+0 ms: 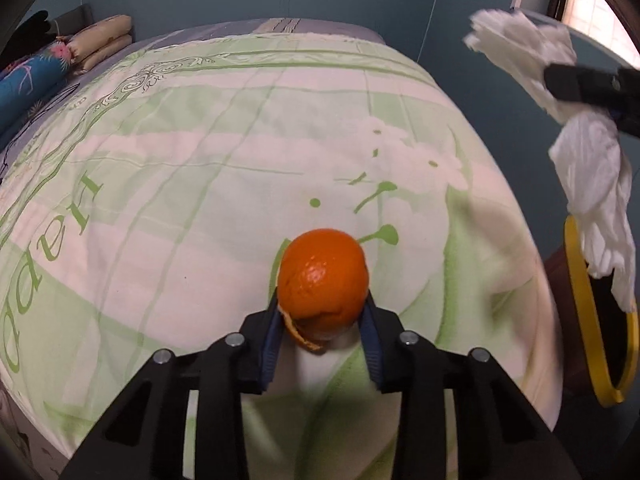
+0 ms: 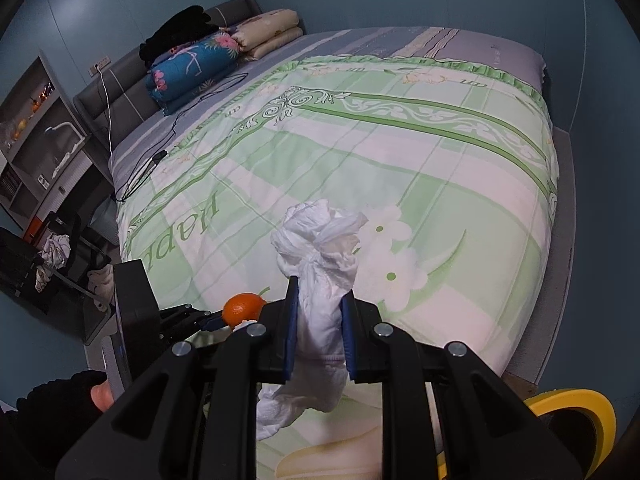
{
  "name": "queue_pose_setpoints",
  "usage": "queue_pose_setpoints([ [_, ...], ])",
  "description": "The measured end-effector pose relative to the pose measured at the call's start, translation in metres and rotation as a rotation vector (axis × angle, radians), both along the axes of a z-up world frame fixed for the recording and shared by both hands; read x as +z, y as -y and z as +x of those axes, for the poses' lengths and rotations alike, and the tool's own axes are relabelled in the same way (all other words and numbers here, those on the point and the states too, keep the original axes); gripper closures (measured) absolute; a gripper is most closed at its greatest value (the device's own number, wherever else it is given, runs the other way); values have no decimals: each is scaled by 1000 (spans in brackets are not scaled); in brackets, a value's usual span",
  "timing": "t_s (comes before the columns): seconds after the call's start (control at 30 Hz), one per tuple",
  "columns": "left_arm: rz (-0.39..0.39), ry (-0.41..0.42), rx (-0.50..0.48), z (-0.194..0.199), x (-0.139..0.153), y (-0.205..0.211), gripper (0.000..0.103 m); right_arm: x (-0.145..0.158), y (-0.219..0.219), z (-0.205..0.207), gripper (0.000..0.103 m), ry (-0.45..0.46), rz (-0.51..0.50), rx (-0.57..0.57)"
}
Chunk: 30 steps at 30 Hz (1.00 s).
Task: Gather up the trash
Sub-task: 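Carry the orange peel and white tissue over the bin with both tools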
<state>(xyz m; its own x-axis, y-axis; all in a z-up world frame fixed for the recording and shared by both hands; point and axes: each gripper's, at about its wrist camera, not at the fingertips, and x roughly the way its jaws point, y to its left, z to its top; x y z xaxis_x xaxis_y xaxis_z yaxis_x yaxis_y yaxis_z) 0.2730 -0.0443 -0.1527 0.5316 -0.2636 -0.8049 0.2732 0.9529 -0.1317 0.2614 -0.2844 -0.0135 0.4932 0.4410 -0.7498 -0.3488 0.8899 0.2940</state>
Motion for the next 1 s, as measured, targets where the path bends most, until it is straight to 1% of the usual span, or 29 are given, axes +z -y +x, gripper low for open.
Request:
queue_pose_setpoints([
  [0.07, -27, 25, 3, -5, 9, -4, 72, 3, 4, -4, 85, 4, 9, -3],
  [0.17, -28, 77, 6, -17, 27, -2, 72, 7, 10, -15, 85, 16, 24, -3],
  [0.3, -37, 169, 7, -44, 63, 2, 72, 15, 20, -39, 85, 28, 46, -7],
  [0.37, -47, 199, 10, -55, 81, 5, 72, 19, 28, -51, 85, 34, 61, -20],
  [0.57, -122, 270, -13, -91, 131, 15, 72, 39, 62, -89, 85, 92, 82, -106],
  [0.63, -132, 293, -25, -103, 144, 21, 72, 45, 72, -100, 85, 106, 90, -127],
  [0.7, -140, 318, -38, -114, 155, 26, 72, 51, 82, -110, 85, 122, 97, -149],
  [0.87, -176, 352, -61, -136, 179, 36, 72, 65, 98, -131, 85, 162, 122, -177],
  [1.0, -184, 394, -91, -154, 199, 48, 72, 72, 108, -144, 85, 189, 139, -190],
])
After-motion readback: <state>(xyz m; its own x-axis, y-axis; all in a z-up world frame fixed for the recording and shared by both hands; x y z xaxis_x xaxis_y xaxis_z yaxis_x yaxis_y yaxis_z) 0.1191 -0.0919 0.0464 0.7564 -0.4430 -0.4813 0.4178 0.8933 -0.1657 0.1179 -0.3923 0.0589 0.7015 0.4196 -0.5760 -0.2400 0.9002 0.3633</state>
